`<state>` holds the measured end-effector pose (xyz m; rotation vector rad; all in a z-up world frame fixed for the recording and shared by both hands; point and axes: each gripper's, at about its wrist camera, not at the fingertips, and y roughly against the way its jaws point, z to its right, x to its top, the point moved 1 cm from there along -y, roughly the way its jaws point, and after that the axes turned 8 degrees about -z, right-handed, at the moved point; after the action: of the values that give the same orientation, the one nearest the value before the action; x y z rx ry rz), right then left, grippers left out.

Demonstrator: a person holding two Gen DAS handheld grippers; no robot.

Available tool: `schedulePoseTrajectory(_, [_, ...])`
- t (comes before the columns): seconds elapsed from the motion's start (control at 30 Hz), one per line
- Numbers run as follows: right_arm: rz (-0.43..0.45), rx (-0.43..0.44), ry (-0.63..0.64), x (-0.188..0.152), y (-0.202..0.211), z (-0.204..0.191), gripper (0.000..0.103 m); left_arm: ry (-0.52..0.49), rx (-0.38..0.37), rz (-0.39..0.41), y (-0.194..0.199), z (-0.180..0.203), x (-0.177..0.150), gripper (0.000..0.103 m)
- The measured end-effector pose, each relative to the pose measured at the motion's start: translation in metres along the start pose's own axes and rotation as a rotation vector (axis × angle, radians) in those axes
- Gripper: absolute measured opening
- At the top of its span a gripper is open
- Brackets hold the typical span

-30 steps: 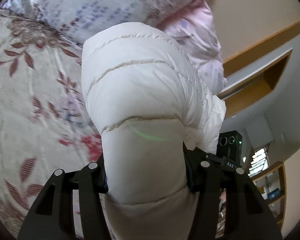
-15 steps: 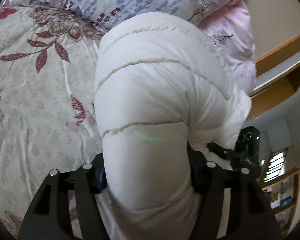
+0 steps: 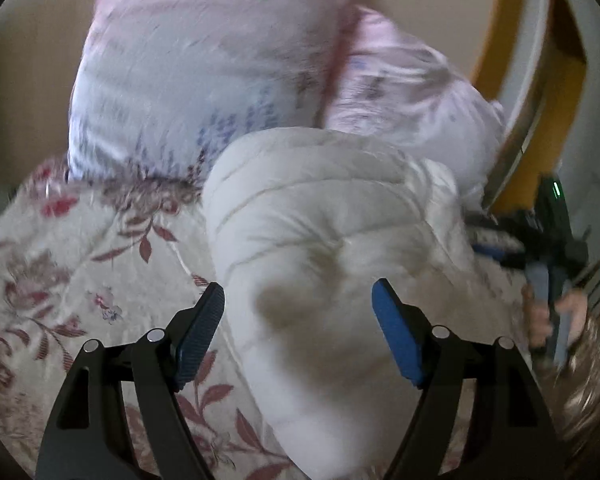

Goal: Fold large clothes
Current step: 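Lower the rolled jacket onto the bed and open both grippers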

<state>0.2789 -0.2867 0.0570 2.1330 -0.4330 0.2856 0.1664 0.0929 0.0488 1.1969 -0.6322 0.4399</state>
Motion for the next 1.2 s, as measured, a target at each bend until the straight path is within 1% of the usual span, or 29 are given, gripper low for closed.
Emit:
schedulePoseTrajectory(0.03, [-0.005, 0.01, 0.014, 0.0, -0.002, -0.006, 0.077, -0.037, 0.018, -0.001, 0.001, 0.013, -0.002, 0.077])
schedulePoseTrajectory(0.1, [-0.028, 0.021, 0.033, 0.006, -0.02, -0.025, 0.067, -0.1, 0.052, -0.006, 0.0, 0.029, -0.007, 0.077])
schedulePoseTrajectory(0.17, [-0.051, 0.022, 0.065, 0.004, -0.039, -0.032, 0.03, -0.143, 0.08, -0.022, -0.003, 0.037, -0.015, 0.077])
schedulePoseTrajectory(0.23, [-0.049, -0.023, 0.08, -0.013, -0.051, -0.036, 0.024, -0.169, 0.108, -0.05, -0.012, 0.042, -0.02, 0.077])
schedulePoseTrajectory(0.27, [-0.042, -0.053, 0.072, -0.014, -0.054, -0.036, 0.021, -0.167, 0.113, -0.063, -0.017, 0.042, -0.021, 0.077])
schedulePoseTrajectory(0.33, [-0.049, -0.088, 0.057, -0.011, -0.06, -0.034, 0.02, -0.149, 0.111, -0.083, -0.026, 0.039, -0.02, 0.078])
schedulePoseTrajectory(0.4, [-0.061, -0.142, 0.043, -0.011, -0.069, -0.031, 0.02, -0.141, 0.117, -0.089, -0.031, 0.037, -0.02, 0.079])
schedulePoseTrajectory(0.5, [-0.089, -0.184, 0.032, -0.012, -0.078, -0.024, 0.022, -0.154, 0.152, -0.093, -0.042, 0.038, -0.019, 0.084])
schedulePoseTrajectory(0.53, [-0.093, -0.195, 0.032, -0.011, -0.079, -0.024, 0.024, -0.161, 0.172, -0.098, -0.047, 0.039, -0.019, 0.085])
schedulePoseTrajectory(0.57, [-0.092, -0.203, 0.038, -0.011, -0.078, -0.023, 0.03, -0.16, 0.182, -0.101, -0.049, 0.04, -0.02, 0.085])
schedulePoseTrajectory(0.63, [-0.06, -0.235, 0.065, -0.016, -0.065, -0.028, 0.04, -0.158, 0.189, -0.099, -0.048, 0.04, -0.021, 0.085])
schedulePoseTrajectory(0.67, [-0.027, -0.244, 0.094, -0.022, -0.052, -0.034, 0.04, -0.158, 0.188, -0.098, -0.047, 0.04, -0.022, 0.085])
schedulePoseTrajectory(0.73, [0.019, -0.212, 0.17, -0.04, -0.026, -0.047, 0.04, -0.15, 0.18, -0.095, -0.045, 0.038, -0.024, 0.086])
schedulePoseTrajectory(0.8, [0.04, -0.184, 0.229, -0.058, -0.009, -0.057, 0.04, -0.144, 0.179, -0.095, -0.045, 0.037, -0.024, 0.086])
schedulePoseTrajectory(0.87, [0.037, -0.15, 0.293, -0.08, 0.005, -0.068, 0.04, -0.146, 0.181, -0.094, -0.045, 0.037, -0.025, 0.087])
schedulePoseTrajectory(0.93, [0.022, -0.146, 0.342, -0.098, 0.009, -0.077, 0.038, -0.149, 0.186, -0.094, -0.045, 0.038, -0.025, 0.087])
schedulePoseTrajectory(1.0, [-0.002, -0.173, 0.39, -0.115, 0.007, -0.082, 0.037, -0.146, 0.187, -0.093, -0.045, 0.038, -0.025, 0.087])
schedulePoseTrajectory(1.03, [-0.022, -0.217, 0.409, -0.122, -0.002, -0.083, 0.034, -0.145, 0.187, -0.093, -0.045, 0.038, -0.025, 0.087])
schedulePoseTrajectory(1.1, [-0.074, -0.279, 0.406, -0.125, -0.027, -0.077, 0.034, -0.143, 0.179, -0.089, -0.045, 0.039, -0.026, 0.088])
schedulePoseTrajectory(1.2, [-0.093, -0.308, 0.392, -0.125, -0.047, -0.067, 0.034, -0.137, 0.171, -0.07, -0.037, 0.042, -0.027, 0.088])
